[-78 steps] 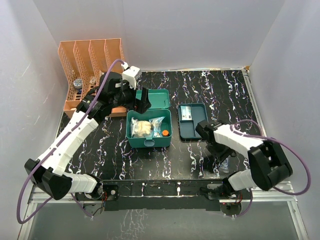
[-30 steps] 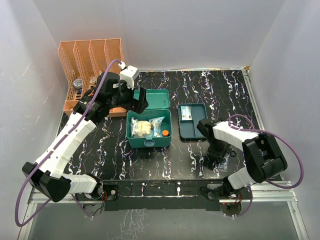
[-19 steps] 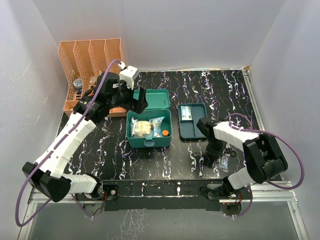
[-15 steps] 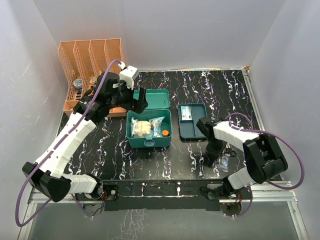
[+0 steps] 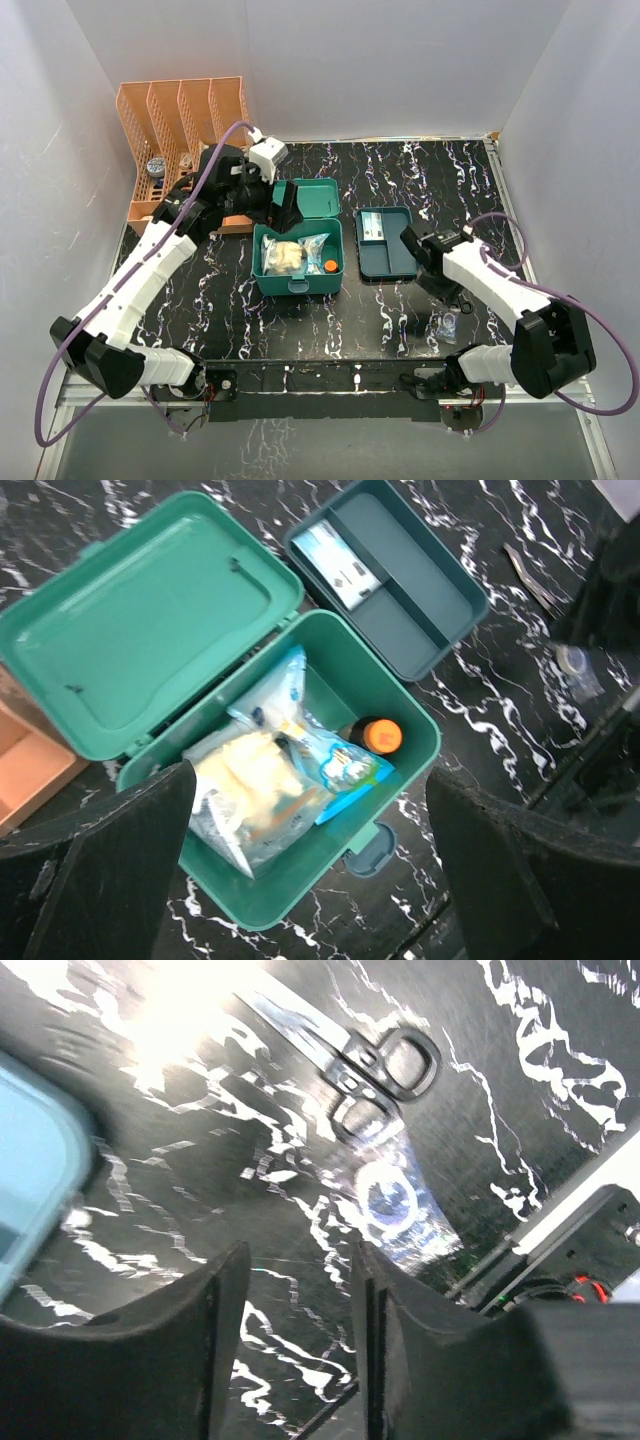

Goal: Organize the medicine kit

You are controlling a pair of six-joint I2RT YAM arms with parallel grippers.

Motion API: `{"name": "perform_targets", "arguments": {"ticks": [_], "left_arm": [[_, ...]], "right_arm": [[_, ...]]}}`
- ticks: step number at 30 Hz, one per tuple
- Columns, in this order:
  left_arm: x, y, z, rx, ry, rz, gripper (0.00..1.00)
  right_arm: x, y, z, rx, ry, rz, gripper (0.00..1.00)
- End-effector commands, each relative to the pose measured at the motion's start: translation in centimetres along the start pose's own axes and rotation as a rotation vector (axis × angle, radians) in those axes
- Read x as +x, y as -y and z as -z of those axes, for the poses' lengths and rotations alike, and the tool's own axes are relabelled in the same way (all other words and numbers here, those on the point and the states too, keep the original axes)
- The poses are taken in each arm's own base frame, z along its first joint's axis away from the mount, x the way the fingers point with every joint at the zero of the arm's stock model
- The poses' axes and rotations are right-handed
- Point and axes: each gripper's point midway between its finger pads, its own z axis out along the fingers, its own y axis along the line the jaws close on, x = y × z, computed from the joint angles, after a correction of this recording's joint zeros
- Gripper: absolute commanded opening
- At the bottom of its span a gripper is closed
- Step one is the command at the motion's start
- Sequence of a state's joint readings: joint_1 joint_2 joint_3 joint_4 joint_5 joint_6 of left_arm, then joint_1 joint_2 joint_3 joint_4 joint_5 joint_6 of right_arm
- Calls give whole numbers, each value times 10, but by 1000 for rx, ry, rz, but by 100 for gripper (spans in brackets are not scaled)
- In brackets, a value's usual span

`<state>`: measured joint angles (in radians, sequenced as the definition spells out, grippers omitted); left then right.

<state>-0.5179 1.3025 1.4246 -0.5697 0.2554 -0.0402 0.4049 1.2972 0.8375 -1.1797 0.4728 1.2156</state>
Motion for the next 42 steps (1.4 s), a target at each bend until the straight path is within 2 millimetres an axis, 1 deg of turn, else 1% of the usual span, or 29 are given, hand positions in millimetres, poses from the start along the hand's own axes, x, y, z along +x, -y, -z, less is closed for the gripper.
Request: {"name": "perform_targets", "arguments": {"ticks": [1,3,4,6,9,10,11,12,13,15,16,18,21,24,25,26,27,30,36,39,42], "left_arm": [[19,23,-8,166,-87,-2,96],[21,29,-10,204,-103,1,94],[24,29,-17,225,-123,4,93],[24,38,-19,283,-129,-5,92],[25,53,-23,359,-147,-27,88],[27,63,-26,387,-157,-47,87],[30,71,-29,407,-169,-68,87],[32,76,-33,417,-176,-84,87],[37,88,-38,437,-186,-116,87],[45,103,-48,460,-194,-168,87],[48,111,-53,475,-195,-192,87],[54,124,-66,492,-200,-230,87],[69,145,-93,503,-239,-294,87],[83,173,-118,534,-265,-375,87],[93,185,-129,553,-280,-403,87],[96,191,-137,561,-280,-419,87],[98,203,-144,582,-274,-441,87],[105,224,-164,623,-259,-464,87],[115,258,-190,677,-231,-481,88],[124,274,-200,697,-230,-467,88],[131,286,-217,687,-225,-426,88]], "right_arm": [[-67,-32,46,-146,196,-121,50],[-94,-46,63,-180,249,-137,62],[-110,-52,70,-197,274,-145,67],[-139,-58,79,-203,302,-179,77],[-178,-60,85,-233,331,-255,88],[-190,-59,85,-247,339,-287,94],[-200,-57,84,-257,342,-319,97],[-209,-54,84,-269,346,-342,98],[-217,-50,82,-275,349,-368,98],[-230,-44,80,-292,352,-401,98],[-240,-35,76,-287,356,-434,98],[-255,-26,74,-294,365,-465,98],[-273,-16,72,-306,375,-487,99],[-284,-7,69,-301,379,-484,99],[-286,-3,68,-289,385,-470,98],[-287,0,67,-281,388,-462,98],[-287,4,67,-275,392,-458,98],[-284,14,69,-274,411,-439,98],[-274,25,67,-267,420,-413,98],[-274,31,66,-248,438,-404,98],[-275,35,66,-236,448,-396,98]]}}
